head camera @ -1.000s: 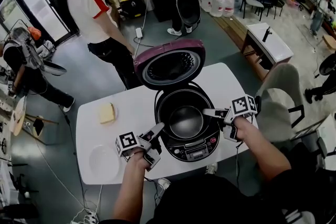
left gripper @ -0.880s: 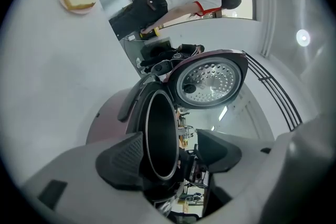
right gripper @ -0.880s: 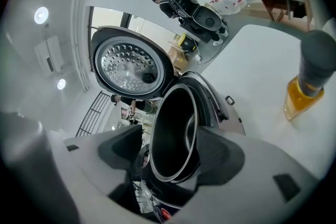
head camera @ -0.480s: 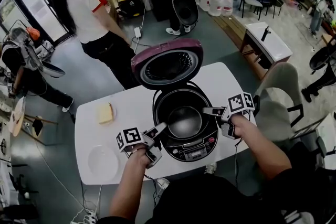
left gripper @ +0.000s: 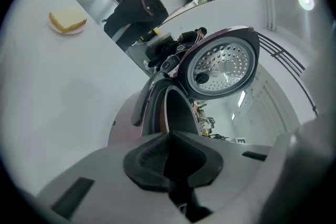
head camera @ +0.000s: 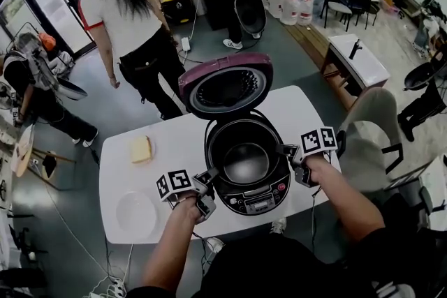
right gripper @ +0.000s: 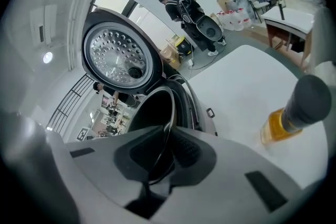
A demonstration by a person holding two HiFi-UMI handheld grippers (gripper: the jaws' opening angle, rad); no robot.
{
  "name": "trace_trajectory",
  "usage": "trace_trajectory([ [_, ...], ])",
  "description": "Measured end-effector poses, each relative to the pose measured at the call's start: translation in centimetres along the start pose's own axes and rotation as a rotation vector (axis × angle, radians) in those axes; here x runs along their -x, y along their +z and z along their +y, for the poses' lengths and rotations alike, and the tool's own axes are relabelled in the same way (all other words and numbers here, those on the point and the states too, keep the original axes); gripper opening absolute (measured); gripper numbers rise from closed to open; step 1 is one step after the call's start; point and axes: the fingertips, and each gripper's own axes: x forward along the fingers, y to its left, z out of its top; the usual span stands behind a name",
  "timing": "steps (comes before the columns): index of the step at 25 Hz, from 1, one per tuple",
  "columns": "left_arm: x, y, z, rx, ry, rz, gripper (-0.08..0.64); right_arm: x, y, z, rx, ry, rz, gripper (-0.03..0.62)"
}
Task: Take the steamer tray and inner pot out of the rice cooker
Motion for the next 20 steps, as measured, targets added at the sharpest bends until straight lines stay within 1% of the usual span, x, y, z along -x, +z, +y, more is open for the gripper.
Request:
trace_trajectory([
  [4, 0.3, 0.1, -0.5, -0.013, -0.006, -0.02, 0.011, 0.2, 0.1, 0.3, 0.045, -0.034, -0.011, 0.038],
  [7, 0.7, 0.3, -1.5, -0.028, -0.031, -0.038, 0.011, 0.9, 0.5, 0.9, 0.061, -0.019, -0.03, 0.038],
  [11, 2.1, 0.6, -3.3, -0.051, -0.075, -0.06, 0.012, 2.5, 1.1, 3.0, 0.078, 0.009, -0.072, 0.038],
  [15, 3.6, 0.9, -5.8, -0.09, -0.128, -0.085, 0.014, 4.7, 2.1, 5.6, 0.114, 0.03, -0.153, 0.043],
  [20, 6.2, 2.6, -9.0, -0.18, -0.18, -0.143, 0.015, 6.9, 3.9, 9.7, 0.193, 0.05, -0.276, 0.044],
])
